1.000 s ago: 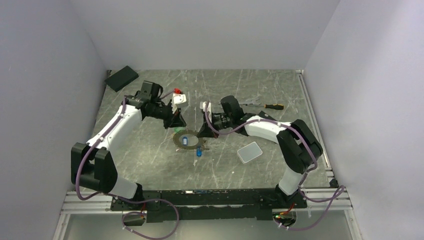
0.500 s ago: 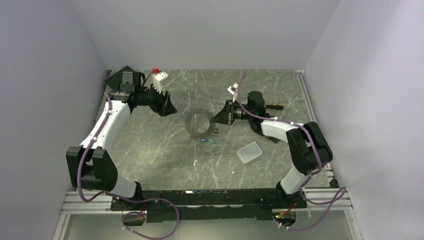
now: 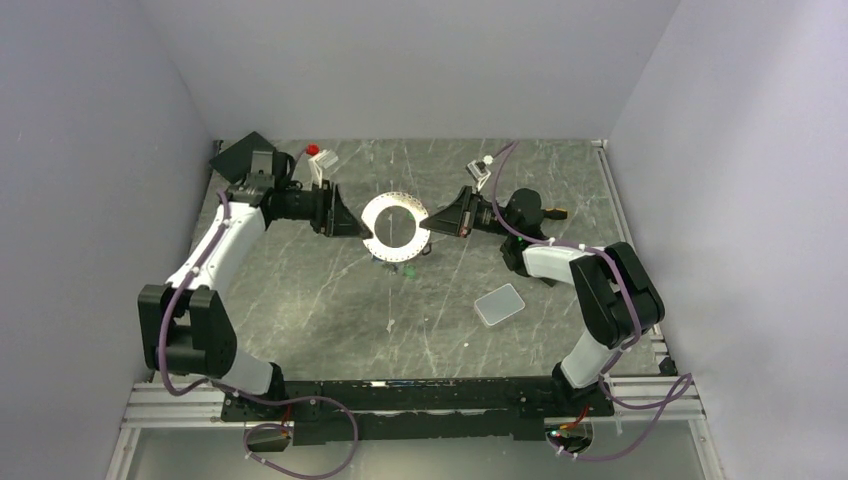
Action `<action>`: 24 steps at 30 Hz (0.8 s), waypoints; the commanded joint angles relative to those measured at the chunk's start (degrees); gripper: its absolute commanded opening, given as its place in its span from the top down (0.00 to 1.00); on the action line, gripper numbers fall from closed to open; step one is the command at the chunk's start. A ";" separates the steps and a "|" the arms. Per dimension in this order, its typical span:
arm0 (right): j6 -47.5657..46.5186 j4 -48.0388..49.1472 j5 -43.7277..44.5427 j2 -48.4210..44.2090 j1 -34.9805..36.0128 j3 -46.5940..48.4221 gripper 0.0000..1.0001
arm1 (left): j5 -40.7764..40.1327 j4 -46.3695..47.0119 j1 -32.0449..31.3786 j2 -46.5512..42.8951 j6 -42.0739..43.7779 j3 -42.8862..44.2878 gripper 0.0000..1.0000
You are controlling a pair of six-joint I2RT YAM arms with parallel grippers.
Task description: Remove the keys from the keyring
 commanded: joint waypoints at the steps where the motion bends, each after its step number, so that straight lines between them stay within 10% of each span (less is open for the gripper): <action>1: 5.17 6.53 2.18 -2.21 -0.58 -0.68 1.00 | 5.07 8.72 -0.06 -7.44 -10.20 -4.40 0.27; 24: 20.22 12.41 14.50 -1.74 -1.92 -0.50 1.00 | 5.05 57.74 0.40 -10.94 -57.14 -21.04 0.34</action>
